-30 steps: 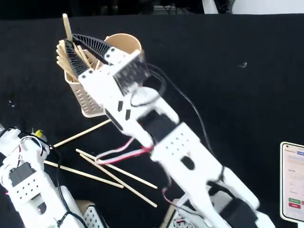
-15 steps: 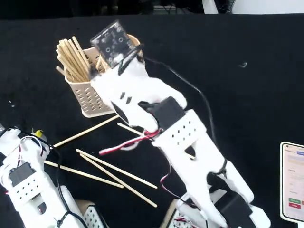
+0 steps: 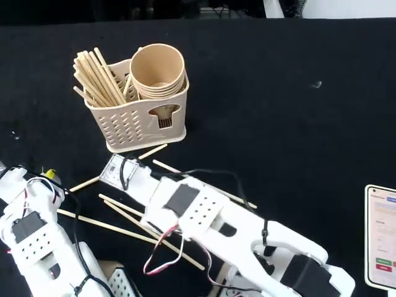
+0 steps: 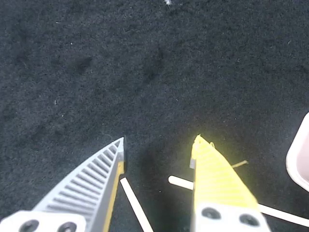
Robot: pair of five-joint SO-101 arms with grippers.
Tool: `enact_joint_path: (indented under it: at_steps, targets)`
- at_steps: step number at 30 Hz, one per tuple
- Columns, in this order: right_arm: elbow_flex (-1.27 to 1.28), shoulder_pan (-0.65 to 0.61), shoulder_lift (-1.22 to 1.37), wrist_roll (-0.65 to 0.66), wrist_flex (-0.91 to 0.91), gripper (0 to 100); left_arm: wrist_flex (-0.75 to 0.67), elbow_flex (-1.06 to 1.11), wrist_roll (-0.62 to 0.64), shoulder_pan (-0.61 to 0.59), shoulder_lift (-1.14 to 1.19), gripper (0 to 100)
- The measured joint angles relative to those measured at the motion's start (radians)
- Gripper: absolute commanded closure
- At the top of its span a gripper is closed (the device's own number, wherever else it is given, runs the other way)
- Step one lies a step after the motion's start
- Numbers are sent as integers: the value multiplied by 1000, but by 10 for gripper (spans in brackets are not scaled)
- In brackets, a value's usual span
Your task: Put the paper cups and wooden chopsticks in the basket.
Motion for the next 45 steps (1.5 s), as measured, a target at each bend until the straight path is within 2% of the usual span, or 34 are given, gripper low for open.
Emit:
enact_joint_path:
  at_steps: [4, 7, 16, 25, 30, 37, 45]
  targets:
    - [14, -25, 0, -2, -28, 716, 0, 0, 0, 0, 0, 773]
    - [18, -43, 11, -64, -71, 713, 0, 0, 0, 0, 0, 773]
    - [-34, -69, 328, -204, -170, 713, 0, 0, 0, -51, 0, 773]
    - [-164, -68, 405, -216, -64, 714, 0, 0, 0, -55, 0, 773]
    - [-183, -54, 308, -213, -11, 713, 0, 0, 0, -55, 0, 773]
    - [-68, -150, 250, -213, -140, 715, 0, 0, 0, -55, 0, 773]
    - [-80, -160, 377, -213, -207, 717, 0, 0, 0, -55, 0, 773]
